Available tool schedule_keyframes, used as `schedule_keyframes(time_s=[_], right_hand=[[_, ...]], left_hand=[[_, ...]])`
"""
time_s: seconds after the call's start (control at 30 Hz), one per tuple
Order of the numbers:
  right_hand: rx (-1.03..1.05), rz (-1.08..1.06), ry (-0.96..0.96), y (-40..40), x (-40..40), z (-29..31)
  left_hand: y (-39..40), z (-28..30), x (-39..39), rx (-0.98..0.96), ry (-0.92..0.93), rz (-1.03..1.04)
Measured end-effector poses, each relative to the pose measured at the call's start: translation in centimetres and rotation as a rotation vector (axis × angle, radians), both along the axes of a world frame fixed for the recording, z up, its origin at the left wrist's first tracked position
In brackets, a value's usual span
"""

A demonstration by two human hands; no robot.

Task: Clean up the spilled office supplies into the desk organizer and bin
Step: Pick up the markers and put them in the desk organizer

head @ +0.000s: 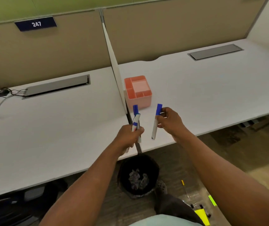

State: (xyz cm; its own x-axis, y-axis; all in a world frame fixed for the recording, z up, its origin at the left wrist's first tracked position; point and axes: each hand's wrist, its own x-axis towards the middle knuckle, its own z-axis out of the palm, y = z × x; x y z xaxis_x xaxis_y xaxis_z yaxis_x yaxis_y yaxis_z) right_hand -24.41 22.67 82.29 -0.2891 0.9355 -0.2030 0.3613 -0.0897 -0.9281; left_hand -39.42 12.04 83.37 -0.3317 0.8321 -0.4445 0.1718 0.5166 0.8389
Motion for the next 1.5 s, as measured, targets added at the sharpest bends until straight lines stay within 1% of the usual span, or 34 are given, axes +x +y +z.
schedule_keyframes(time_s=[0.23, 0.37, 0.53, 0.63, 0.73, 0.9, 1.07, 1.13, 1.23, 1.37, 1.5], right_hand=[[0.127, 0.044, -0.075, 11.9, -2.4, 0.5], [0.171, 0.025, -0.099, 17.9, -4.5, 0.3], [0.248, 0.057, -0.117, 22.7, -7.5, -0.9], [0.262, 0.116, -0.148, 25.0, -8.6, -2.3], [0.264, 0.185, -0.213, 26.4, -9.0, -3.9], [0.22, 0.219, -0.294, 27.8, -9.4, -5.8], [0.153, 0.244, -0.326, 28.5, -9.6, -6.3], [0.122, 0.224, -0.323, 28.6, -9.3, -6.2], [0.116, 0.172, -0.315, 28.8, -8.9, -6.1], [0.099, 0.121, -0.298, 28.4, -8.4, -6.5], [0.084, 0.07, -0.281, 27.2, -7.5, -7.5]], left_hand=[[11.7, -0.9, -1.6, 0.099, 0.077, 0.139], [18.2, -1.6, -2.5, 0.144, 0.124, 0.253], [24.6, -2.6, -3.6, 0.214, 0.28, 0.266], [27.7, -3.6, -3.8, 0.215, 0.31, 0.269], [29.3, -4.9, -4.0, 0.187, 0.275, 0.244], [30.8, -6.6, -3.9, 0.108, 0.195, 0.238], [31.3, -7.3, -4.0, 0.035, 0.165, 0.235], [31.2, -7.4, -3.9, 0.036, 0.169, 0.25], [31.2, -7.3, -4.1, 0.056, 0.174, 0.339], [31.1, -7.5, -4.7, 0.114, -0.017, 0.516], [31.1, -7.4, -4.8, 0.18, -0.029, 0.497]])
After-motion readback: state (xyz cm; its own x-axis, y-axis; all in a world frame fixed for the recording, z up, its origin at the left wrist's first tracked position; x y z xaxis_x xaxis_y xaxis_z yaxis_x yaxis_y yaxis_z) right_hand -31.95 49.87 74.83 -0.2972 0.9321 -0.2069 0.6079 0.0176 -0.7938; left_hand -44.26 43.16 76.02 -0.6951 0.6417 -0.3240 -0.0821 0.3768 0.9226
